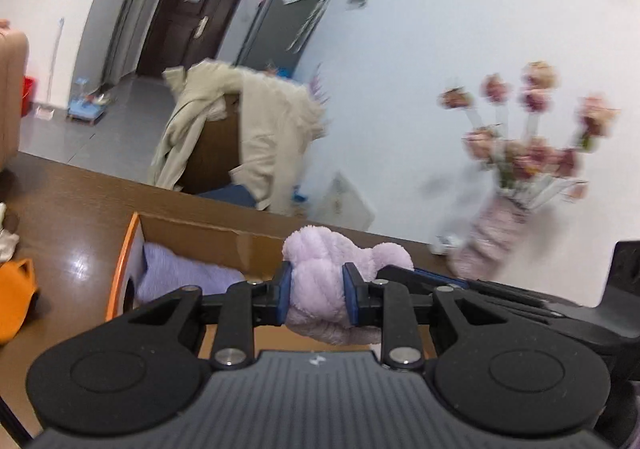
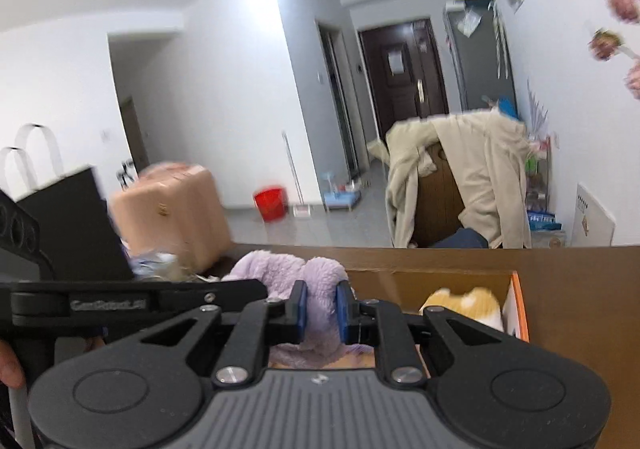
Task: Organize soft objects
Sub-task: 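Carry the lilac hair band into the red box and release it, then grasp the pink satin scrunchie with the right gripper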
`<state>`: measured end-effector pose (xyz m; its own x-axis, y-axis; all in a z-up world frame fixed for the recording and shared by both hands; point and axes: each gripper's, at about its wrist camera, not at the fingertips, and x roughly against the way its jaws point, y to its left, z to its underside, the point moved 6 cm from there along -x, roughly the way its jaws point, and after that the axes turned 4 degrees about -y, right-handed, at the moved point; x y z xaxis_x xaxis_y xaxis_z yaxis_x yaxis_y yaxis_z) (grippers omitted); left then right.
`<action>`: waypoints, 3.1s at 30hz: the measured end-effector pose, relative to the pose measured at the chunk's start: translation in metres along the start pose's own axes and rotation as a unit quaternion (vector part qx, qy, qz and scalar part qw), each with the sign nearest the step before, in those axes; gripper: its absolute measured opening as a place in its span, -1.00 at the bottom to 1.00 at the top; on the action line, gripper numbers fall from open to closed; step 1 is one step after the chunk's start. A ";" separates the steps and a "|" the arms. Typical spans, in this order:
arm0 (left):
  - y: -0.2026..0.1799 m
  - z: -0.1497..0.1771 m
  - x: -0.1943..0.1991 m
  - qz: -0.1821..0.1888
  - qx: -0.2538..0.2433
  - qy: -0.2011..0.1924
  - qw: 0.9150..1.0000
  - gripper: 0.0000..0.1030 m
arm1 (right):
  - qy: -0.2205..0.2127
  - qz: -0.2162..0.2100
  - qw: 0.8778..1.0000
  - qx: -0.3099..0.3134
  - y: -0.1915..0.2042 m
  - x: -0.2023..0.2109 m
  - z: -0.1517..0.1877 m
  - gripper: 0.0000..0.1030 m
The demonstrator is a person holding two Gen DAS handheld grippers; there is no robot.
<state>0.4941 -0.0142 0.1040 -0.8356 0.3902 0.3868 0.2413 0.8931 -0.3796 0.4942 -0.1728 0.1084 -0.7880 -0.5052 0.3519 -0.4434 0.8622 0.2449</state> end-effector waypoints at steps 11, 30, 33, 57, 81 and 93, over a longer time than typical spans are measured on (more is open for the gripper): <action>0.086 0.032 -0.171 -0.082 0.024 0.152 0.985 -0.45 | 0.146 0.083 0.984 -0.053 -0.095 -0.198 0.036 -0.71; 0.032 -0.036 -0.014 -0.085 -0.069 0.058 0.992 0.21 | 0.067 0.111 0.991 -0.021 -0.063 -0.055 -0.040 -0.12; 0.023 -0.046 0.039 -0.094 -0.092 0.025 0.991 0.28 | 0.047 0.116 0.992 0.009 -0.046 -0.002 -0.054 0.00; 0.003 0.153 0.296 -0.134 -0.128 -0.139 0.973 0.70 | -0.109 0.114 0.978 0.137 0.080 0.235 0.115 0.52; 0.050 0.162 0.193 -0.146 -0.056 -0.068 0.985 0.14 | -0.027 0.106 0.993 0.042 0.091 0.178 0.207 0.56; 0.080 0.197 0.142 -0.088 -0.022 0.027 0.995 -0.42 | -0.009 0.072 0.997 -0.002 0.086 0.106 0.178 0.36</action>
<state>0.2969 0.0688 -0.0372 -0.8391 0.2367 0.4898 0.1159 0.9575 -0.2642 0.2963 -0.1460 0.0055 -0.8509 -0.3761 0.3668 -0.3241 0.9253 0.1969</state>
